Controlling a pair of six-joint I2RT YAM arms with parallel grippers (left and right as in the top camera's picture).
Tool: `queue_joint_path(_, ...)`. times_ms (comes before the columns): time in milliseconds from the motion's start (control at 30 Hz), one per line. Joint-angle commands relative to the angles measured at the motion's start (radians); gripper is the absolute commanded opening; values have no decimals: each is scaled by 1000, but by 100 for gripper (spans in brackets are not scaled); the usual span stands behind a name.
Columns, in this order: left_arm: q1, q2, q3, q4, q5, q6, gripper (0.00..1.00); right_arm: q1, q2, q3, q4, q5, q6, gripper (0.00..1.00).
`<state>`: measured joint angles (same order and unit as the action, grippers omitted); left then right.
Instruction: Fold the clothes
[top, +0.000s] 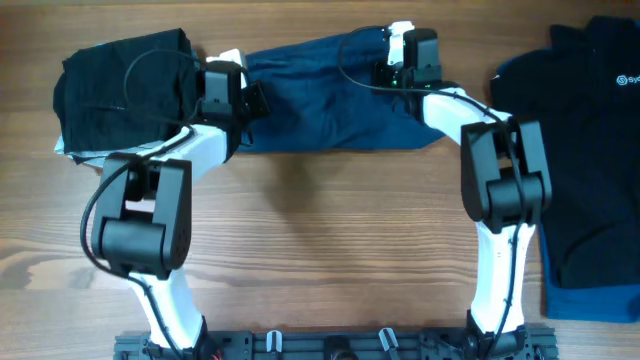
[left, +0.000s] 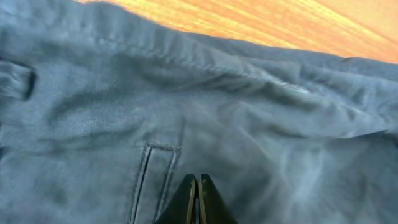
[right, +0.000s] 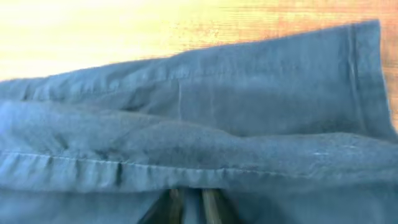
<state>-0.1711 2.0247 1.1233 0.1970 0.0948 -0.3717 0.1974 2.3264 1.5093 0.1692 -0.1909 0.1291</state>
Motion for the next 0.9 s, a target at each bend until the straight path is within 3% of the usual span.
queue_joint_path(0, -3, 53, -1, 17, -71, -2, 4, 2, 61, 1, 86, -13, 9, 22)
queue_joint_path(233, -3, 54, -1, 76, -108, -2, 4, 2, 65, 2, 301, -13, 1, 37)
queue_joint_path(333, -3, 28, -1, 116, -108, -2, 4, 2, 63, 2, 301, -15, 3, 36)
queue_joint_path(533, -7, -112, -1, 72, -106, -2, 4, 2, -93, 2, -18, -52, -14, 31)
queue_joint_path(667, -8, -246, -1, -60, -107, -2, 4, 2, -207, 2, -230, -68, -112, 22)
queue_joint_path(867, -7, -327, -1, -321, -108, -2, 4, 5, -220, 2, -445, -167, -216, 19)
